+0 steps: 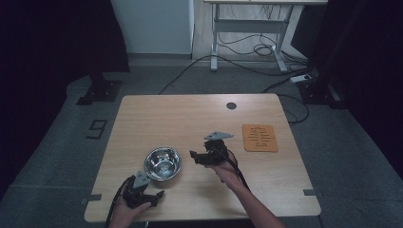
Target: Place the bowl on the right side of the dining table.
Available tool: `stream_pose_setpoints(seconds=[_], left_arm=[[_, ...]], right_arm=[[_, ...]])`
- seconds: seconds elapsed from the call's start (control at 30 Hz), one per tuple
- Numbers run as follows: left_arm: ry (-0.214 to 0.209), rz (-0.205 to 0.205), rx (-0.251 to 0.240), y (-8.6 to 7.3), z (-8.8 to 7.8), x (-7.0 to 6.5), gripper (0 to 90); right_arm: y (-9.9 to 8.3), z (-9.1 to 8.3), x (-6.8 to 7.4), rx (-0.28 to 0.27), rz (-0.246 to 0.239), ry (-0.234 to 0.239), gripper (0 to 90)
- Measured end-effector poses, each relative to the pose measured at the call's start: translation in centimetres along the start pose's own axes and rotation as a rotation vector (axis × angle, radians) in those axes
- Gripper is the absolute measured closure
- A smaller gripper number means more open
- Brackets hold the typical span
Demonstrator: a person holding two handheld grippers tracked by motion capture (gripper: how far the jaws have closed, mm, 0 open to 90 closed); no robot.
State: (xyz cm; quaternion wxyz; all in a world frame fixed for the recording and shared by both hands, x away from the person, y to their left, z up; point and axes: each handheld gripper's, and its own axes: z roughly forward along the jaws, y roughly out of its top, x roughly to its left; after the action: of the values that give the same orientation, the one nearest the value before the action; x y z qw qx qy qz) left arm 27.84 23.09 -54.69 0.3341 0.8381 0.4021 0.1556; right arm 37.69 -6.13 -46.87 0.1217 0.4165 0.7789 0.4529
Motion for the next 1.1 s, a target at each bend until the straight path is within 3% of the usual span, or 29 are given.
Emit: stream_pose_setpoints(seconds=[0.6, 0.67, 0.9, 1.1], left_arm=[[0.000, 0.000, 0.000, 0.0, 0.0, 0.0, 13.3], [0.000, -0.001, -0.001, 0.0, 0.0, 0.0, 13.3], [0.000, -0.002, -0.001, 0.0, 0.0, 0.0, 13.3], [0.000, -0.002, 0.000, 0.0, 0.0, 0.0, 13.3]], right_arm=[[0.2, 2.2, 2.1, 0.033, -0.013, 0.039, 26.2], [0.2, 2.9, 2.5, 0.055, -0.040, 0.030, 26.2], [0.0, 4.4, 3.1, 0.082, -0.064, 0.039, 26.4], [0.0, 5.0, 3.6, 0.092, -0.054, 0.052, 26.4]])
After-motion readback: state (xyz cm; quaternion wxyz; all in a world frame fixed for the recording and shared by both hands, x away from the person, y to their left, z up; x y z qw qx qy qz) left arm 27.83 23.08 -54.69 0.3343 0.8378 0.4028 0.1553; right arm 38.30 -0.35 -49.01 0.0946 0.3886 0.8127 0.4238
